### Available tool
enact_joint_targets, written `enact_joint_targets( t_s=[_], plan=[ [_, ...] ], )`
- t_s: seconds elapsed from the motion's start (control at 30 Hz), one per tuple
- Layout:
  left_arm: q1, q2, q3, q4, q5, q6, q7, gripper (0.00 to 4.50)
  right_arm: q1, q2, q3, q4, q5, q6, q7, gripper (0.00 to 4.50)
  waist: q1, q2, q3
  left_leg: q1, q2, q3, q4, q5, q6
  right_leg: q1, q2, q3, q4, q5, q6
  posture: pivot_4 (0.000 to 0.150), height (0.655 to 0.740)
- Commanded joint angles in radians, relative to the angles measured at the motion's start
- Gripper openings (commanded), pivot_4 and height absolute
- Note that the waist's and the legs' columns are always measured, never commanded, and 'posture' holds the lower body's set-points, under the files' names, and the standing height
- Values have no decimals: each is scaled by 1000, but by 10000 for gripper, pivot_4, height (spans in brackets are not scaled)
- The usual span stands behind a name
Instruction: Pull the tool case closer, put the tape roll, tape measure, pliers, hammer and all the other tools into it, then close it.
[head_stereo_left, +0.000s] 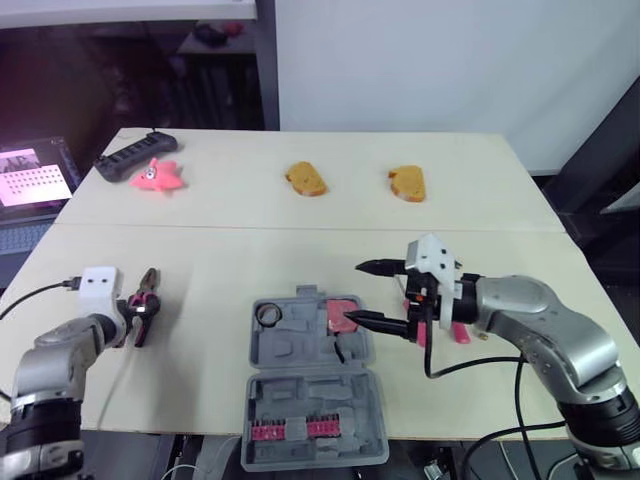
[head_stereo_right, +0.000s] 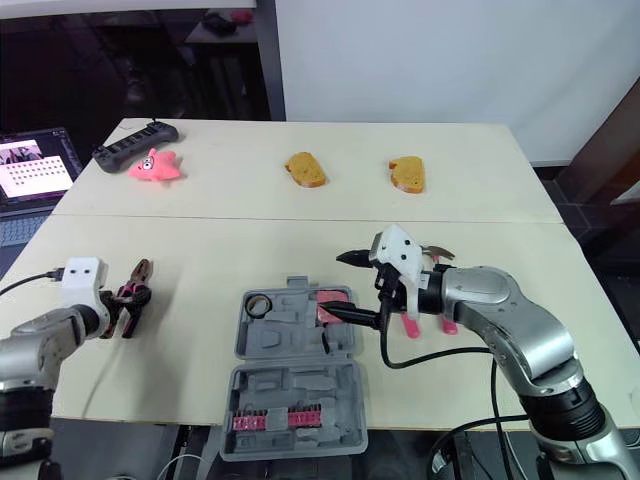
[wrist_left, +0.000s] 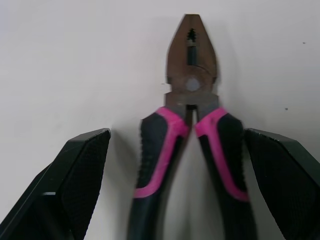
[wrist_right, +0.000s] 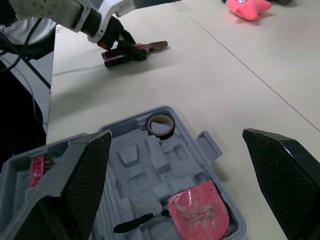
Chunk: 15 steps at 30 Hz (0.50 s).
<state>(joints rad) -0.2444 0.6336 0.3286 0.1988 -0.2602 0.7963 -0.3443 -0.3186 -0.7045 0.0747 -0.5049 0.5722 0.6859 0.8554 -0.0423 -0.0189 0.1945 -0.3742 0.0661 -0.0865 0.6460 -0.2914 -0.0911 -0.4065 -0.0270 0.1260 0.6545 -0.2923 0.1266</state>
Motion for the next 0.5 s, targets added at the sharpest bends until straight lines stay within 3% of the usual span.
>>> enact_joint_targets(
  t_s=[0.03, 0.33, 0.43, 0.5],
  plan=[
    [-17, 37, -74, 51, 57, 128, 24, 45000, -11, 12, 3, -42, 7, 6, -17, 44437, 0, 0, 0, 0, 0, 0, 0, 0, 0, 0, 0, 0, 0, 0, 0, 1500, 7400],
    [-36, 39, -86, 51, 46, 161, -3, 45000, -10, 19, 15, -77, 14, 43, -55, 44437, -4, 8, -5, 2, 0, 0, 0, 0, 0, 0, 0, 0, 3, 0, 0, 1500, 7400],
    [-31, 28, -82, 35, 41, 172, 2, 36808, -14, 18, 17, -80, 12, 52, -59, 45000, -3, 8, -5, 2, 0, 0, 0, 0, 0, 0, 0, 0, 3, 0, 0, 1500, 7400],
    [-25, 19, -79, 26, 38, 178, 2, 26756, -16, 18, 18, -78, 9, 56, -62, 45000, -4, 8, -5, 2, 0, -1, 0, 0, 0, 0, 0, 0, 3, 0, 0, 1500, 7400]
  ],
)
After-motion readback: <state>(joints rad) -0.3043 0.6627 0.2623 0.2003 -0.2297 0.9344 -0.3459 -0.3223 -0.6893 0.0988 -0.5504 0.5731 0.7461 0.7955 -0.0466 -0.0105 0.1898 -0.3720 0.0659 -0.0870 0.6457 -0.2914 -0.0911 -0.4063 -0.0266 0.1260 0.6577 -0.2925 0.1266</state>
